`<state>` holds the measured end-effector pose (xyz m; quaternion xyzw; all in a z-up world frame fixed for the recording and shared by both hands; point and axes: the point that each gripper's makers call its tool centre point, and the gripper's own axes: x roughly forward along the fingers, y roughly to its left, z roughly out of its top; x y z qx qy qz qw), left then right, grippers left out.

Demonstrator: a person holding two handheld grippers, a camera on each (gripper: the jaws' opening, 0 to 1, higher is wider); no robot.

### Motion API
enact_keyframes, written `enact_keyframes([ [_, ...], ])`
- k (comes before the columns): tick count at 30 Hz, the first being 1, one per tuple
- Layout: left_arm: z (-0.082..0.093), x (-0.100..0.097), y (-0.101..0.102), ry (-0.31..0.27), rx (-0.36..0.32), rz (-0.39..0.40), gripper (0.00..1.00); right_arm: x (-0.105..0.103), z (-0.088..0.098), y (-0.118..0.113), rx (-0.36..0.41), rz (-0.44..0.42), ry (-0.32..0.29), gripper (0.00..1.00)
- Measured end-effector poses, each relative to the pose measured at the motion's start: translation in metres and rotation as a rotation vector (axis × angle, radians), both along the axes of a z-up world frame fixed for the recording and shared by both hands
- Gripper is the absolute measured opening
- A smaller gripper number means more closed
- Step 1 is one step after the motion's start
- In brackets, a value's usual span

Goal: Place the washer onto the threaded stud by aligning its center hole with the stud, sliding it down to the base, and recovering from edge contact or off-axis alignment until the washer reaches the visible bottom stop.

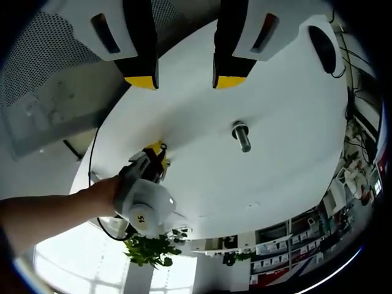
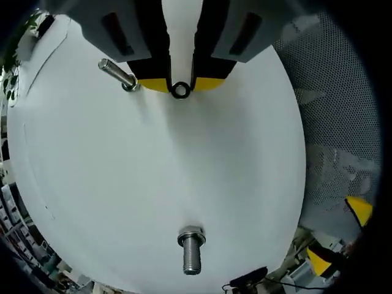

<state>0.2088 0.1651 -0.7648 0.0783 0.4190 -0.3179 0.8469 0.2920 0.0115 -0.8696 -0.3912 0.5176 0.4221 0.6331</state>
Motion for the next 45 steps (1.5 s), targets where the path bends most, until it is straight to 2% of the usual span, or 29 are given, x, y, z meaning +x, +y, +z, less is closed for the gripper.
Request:
enact_keyframes([
  [4,-0.001,-0.001,-0.001,0.002,0.004,-0.004,0.34,0.0,0.001,-0.002,0.016,0.003,-0.049,0.14],
  [7,0.0,-0.001,-0.002,0.0,-0.002,-0.007,0.34,0.001,0.002,-0.003,0.069,-0.044,-0.079,0.14],
  [10,0.0,-0.001,-0.003,0.0,-0.002,-0.012,0.34,0.001,0.002,-0.005,0.108,-0.098,-0.076,0.14],
  [15,0.001,-0.001,-0.004,-0.002,-0.006,-0.016,0.34,-0.001,0.001,-0.006,0.114,-0.108,-0.073,0.14],
  [18,0.001,-0.002,-0.004,-0.001,-0.003,-0.018,0.34,-0.002,0.001,-0.009,0.137,-0.174,-0.058,0.13],
  [22,0.0,-0.001,-0.004,-0.001,-0.005,-0.017,0.34,-0.007,0.002,-0.015,0.134,-0.179,-0.058,0.13],
  [34,-0.002,-0.002,-0.004,0.007,0.0,-0.017,0.34,0.005,0.025,-0.037,0.203,-0.298,-0.077,0.13],
  [45,-0.001,-0.001,-0.003,0.0,0.003,-0.014,0.33,0.021,0.053,-0.046,0.236,-0.304,-0.136,0.13],
])
